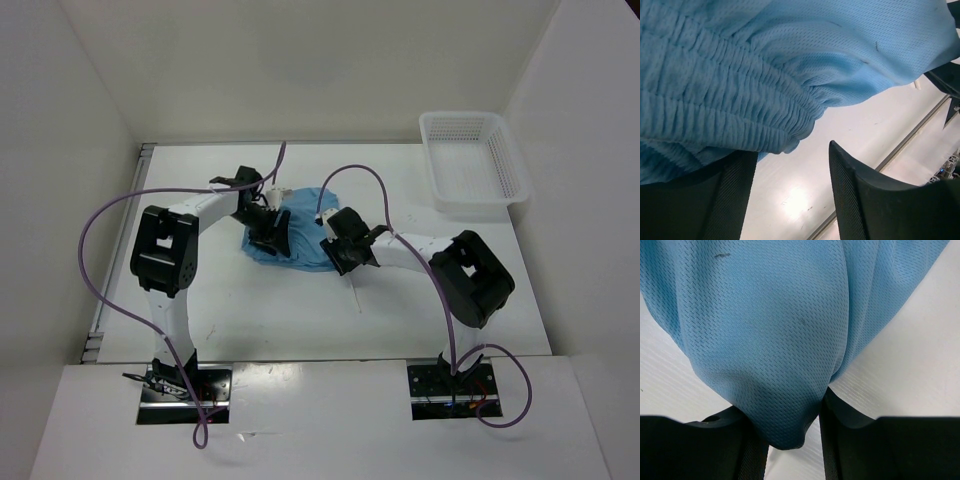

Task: Fold and stack the shorts
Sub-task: Fold the shorts

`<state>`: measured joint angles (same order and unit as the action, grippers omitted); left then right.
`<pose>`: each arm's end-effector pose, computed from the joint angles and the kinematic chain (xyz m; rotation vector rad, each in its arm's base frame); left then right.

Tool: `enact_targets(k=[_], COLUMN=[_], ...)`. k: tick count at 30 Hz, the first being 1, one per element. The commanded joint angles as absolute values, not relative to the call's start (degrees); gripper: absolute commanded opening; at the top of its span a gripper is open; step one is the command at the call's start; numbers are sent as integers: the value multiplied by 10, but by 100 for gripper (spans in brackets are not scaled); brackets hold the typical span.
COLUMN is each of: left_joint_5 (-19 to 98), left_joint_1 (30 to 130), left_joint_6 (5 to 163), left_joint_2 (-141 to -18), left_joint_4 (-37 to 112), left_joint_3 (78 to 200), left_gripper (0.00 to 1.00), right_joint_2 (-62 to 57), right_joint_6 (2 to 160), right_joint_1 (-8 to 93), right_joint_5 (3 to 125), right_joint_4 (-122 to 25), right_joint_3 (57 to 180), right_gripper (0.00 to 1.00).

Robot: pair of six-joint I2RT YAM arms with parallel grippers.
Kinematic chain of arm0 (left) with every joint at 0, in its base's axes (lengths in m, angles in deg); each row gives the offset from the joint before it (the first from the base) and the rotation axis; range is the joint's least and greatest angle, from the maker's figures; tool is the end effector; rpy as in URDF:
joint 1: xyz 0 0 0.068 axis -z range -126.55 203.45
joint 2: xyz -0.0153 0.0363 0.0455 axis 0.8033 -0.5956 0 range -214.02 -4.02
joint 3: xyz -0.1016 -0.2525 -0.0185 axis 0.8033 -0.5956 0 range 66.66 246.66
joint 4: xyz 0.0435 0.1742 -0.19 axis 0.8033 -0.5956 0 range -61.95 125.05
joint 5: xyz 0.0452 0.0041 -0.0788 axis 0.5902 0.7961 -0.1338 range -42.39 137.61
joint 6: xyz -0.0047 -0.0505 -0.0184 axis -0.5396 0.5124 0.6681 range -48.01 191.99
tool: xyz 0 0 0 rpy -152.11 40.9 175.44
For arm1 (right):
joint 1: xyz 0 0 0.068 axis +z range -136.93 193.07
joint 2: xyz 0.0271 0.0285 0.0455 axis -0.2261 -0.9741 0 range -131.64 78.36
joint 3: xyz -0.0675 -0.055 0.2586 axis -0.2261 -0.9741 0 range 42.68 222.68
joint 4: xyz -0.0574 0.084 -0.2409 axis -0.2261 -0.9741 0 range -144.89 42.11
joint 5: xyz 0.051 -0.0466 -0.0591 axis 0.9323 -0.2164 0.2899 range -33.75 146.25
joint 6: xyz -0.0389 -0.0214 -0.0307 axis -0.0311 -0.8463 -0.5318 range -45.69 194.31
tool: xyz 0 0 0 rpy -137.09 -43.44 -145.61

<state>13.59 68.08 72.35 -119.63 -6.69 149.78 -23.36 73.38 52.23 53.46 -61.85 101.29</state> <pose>0.3831 -0.1205 0.1709 0.4676 2.7761 -0.9039 0.2748 0.2216 0.1564 -0.8657 2.4268 0.1902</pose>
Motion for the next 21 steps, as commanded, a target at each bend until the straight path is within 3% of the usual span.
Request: enact_targets(k=[1,5,7,8,13,17,21], left_joint_5=[105,111,111,111,111,96,133], left_joint_1=[685,690,690,690,684,667,634], left_joint_6=[720,720,720,720,720,720,720], left_joint_2=[-1180,-1194,-1200,-1200,-1192,-1165,-1160], left_joint_4=[-39,1,6,6,-19,-105,-256], left_joint_3=[1495,1487,1492,1498,1516,1578,1656], left_gripper=[66,61,46,27,0,0,0], right_joint_2=[-240,-240,-240,-240,-246,-246,-246], right_joint_6=[728,723,723,723,723,712,692], right_joint_1=[522,522,522,522,522,522,517], right_joint_5=[536,536,529,529,511,490,476], right_joint_4=[-591,-586,-586,-586,-581,-569,-569], right_joint_3=[1033,1033,1033,1033,1033,1044,1050], right_gripper=[43,41,39,36,25,4,0])
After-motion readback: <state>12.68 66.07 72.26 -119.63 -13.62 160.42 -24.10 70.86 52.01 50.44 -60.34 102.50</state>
